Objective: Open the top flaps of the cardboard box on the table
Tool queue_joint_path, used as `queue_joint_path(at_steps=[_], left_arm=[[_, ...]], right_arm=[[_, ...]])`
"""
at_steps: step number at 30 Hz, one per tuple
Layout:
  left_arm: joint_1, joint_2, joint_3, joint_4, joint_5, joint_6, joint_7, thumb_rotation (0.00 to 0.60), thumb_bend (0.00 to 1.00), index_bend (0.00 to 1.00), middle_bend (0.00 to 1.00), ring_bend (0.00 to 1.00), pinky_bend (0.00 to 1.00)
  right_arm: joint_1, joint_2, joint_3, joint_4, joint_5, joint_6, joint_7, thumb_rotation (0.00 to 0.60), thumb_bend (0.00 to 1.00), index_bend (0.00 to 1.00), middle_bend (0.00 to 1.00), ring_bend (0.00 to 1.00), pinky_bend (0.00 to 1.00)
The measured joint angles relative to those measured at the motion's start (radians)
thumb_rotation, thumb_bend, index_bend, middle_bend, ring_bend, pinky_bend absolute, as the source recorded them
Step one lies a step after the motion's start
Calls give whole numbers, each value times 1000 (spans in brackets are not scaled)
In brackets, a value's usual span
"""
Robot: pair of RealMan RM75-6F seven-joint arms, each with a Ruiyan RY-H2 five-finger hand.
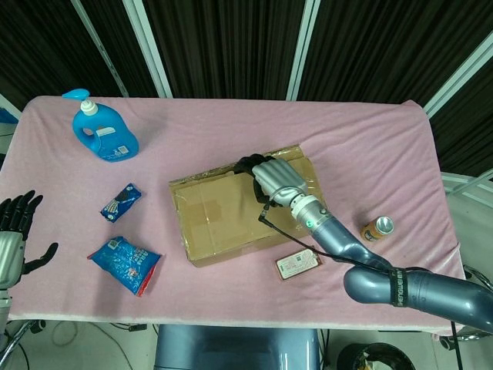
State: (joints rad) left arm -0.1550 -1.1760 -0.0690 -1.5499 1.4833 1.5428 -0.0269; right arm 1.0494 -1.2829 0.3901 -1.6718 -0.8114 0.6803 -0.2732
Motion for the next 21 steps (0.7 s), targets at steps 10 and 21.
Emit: queue_joint_path(at_steps=[10, 21], left_arm=[[-1, 1, -6, 1, -10, -21, -19, 600, 264, 0, 10, 0, 0], [-1, 3, -12, -3, -18, -35, -25, 600, 264, 0, 11, 0, 0]], right_arm=[[90, -83, -33, 121, 53, -25, -14, 600, 1000, 266, 248, 192, 247], [123, -104, -67, 187, 85, -23, -6, 600, 1000, 394, 434, 356, 247]])
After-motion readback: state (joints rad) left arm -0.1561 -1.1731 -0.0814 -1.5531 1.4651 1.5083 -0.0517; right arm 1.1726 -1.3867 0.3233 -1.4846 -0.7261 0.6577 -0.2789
